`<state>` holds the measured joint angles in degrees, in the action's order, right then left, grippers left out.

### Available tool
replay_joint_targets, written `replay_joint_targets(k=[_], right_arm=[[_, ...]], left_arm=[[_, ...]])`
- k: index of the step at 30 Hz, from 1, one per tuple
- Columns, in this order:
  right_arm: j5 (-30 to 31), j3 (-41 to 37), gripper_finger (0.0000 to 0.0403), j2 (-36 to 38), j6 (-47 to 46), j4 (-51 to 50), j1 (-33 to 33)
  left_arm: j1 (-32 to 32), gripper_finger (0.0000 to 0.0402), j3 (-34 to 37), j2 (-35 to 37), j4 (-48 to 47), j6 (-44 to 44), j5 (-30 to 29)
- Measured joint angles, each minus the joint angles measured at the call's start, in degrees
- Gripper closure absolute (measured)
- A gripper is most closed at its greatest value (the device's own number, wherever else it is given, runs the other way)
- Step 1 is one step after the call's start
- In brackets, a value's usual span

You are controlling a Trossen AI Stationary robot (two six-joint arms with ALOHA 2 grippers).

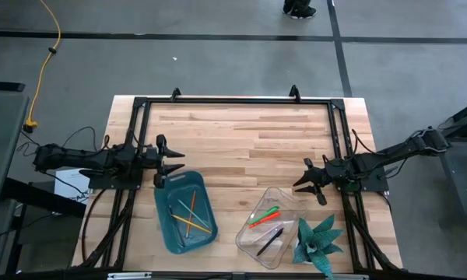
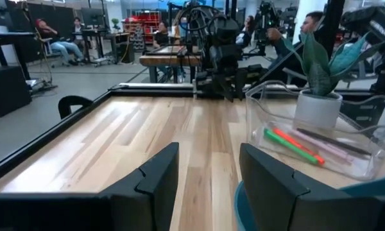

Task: Sort pens & pencils
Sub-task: Return to Home Position

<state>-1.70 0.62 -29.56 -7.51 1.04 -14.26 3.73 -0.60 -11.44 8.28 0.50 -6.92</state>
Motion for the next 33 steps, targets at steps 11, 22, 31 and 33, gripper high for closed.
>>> replay_joint_targets(k=[11,22,31,33], right_arm=[[0.0,0.0,0.0311,0.0,0.0,0.0,0.01],[-0.01,0.0,0.0311,0.0,0.02,0.0,0.01],[0.0,0.0,0.0311,0.0,0.0,0.0,0.01],[-0.01,0.0,0.0311,0.0,0.0,0.0,0.02]], left_arm=[[0.0,0.025,0.0,0.0,-0.8,0.67,0.0],[0.0,0.025,0.01,0.0,-0.82,0.73,0.0],[0.0,0.025,0.02,0.0,-0.91,0.73,0.0],[0.0,0.025,0.02,0.0,-0.91,0.73,0.0]])
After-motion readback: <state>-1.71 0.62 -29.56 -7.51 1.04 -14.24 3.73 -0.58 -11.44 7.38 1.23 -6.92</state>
